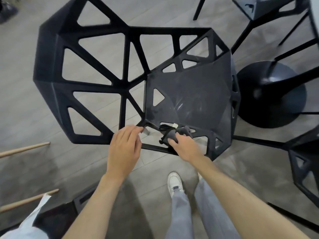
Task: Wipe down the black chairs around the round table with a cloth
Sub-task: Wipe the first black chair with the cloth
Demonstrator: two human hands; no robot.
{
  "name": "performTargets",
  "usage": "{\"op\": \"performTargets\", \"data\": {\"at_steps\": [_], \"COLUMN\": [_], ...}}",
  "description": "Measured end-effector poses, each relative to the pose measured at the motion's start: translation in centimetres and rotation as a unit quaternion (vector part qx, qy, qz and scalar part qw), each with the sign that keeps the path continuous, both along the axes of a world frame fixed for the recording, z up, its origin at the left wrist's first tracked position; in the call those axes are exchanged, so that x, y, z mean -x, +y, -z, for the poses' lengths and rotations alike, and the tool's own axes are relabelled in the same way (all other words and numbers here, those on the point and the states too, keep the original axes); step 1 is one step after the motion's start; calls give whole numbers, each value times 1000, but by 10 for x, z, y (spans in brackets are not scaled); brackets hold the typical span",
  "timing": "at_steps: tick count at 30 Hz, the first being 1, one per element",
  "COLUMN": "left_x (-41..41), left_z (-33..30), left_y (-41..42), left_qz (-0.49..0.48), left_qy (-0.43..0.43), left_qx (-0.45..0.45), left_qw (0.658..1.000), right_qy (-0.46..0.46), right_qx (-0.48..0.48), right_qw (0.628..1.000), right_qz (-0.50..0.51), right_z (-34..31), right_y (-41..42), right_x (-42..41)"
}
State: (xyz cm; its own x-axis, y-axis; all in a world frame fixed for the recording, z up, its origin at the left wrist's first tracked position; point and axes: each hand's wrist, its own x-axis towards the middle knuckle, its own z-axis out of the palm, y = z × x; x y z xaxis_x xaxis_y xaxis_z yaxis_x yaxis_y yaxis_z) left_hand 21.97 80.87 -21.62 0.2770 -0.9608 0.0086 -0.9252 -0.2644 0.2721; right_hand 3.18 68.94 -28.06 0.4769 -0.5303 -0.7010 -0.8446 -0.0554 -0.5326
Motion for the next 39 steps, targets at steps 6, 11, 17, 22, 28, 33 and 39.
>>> {"op": "performTargets", "data": {"at_steps": [6, 11, 17, 22, 28, 33, 39], "left_x": [4, 13, 34, 47, 50, 55, 56], "left_z": [10, 9, -27, -43, -44, -39, -32], "left_y": [-5, 6, 57, 80, 64, 51, 59], "left_qz": [-31, -40, -153, -223, -275, -306, -281], "left_qy": [2, 36, 59, 52, 99, 152, 156], "left_qx": [-17, -24, 37, 63, 43, 82, 73], "left_qw": [999, 998, 986, 971, 955, 936, 944], "right_qy": [-32, -33, -63, -114, -95, -158, -72], "right_qx": [30, -47, -48, -69, -72, -14, 15], "right_qw": [999, 997, 988, 982, 992, 987, 996], "right_qz": [13, 52, 135, 137, 50, -28, -52], "right_z": [-58, -18, -1, 0, 6, -25, 16], "right_y": [40, 20, -4, -18, 11, 29, 7], "right_x": [24, 5, -19, -70, -102, -83, -111]}}
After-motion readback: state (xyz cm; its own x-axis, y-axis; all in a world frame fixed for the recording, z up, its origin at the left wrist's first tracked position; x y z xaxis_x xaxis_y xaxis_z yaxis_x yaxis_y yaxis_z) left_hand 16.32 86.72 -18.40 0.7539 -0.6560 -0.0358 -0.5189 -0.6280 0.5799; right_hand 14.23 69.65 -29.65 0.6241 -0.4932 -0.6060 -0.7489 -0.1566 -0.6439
